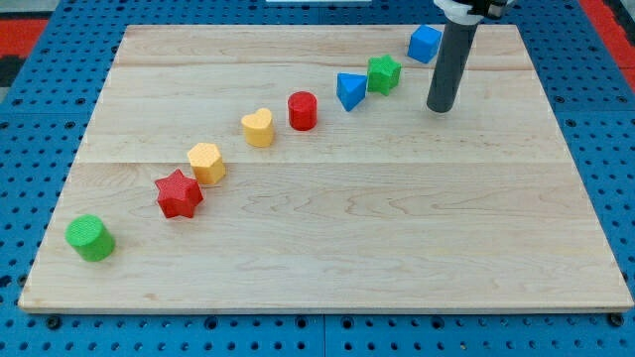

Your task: Move the red circle towards the top left of the board

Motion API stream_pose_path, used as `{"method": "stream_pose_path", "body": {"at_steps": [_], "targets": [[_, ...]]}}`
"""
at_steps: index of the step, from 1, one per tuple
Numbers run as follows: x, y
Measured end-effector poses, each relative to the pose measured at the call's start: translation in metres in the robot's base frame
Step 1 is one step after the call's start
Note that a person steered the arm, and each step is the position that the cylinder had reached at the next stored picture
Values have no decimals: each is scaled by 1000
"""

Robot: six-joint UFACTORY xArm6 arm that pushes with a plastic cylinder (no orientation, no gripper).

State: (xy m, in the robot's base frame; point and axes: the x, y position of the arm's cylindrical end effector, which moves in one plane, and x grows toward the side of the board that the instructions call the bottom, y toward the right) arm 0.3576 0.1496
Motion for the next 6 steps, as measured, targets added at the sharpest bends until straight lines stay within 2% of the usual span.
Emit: {"method": "stream_pose_path", "body": {"at_steps": [2,4,5,6], "targets": [[0,-57],[23,-133],[7,-189],[-31,-232]]}}
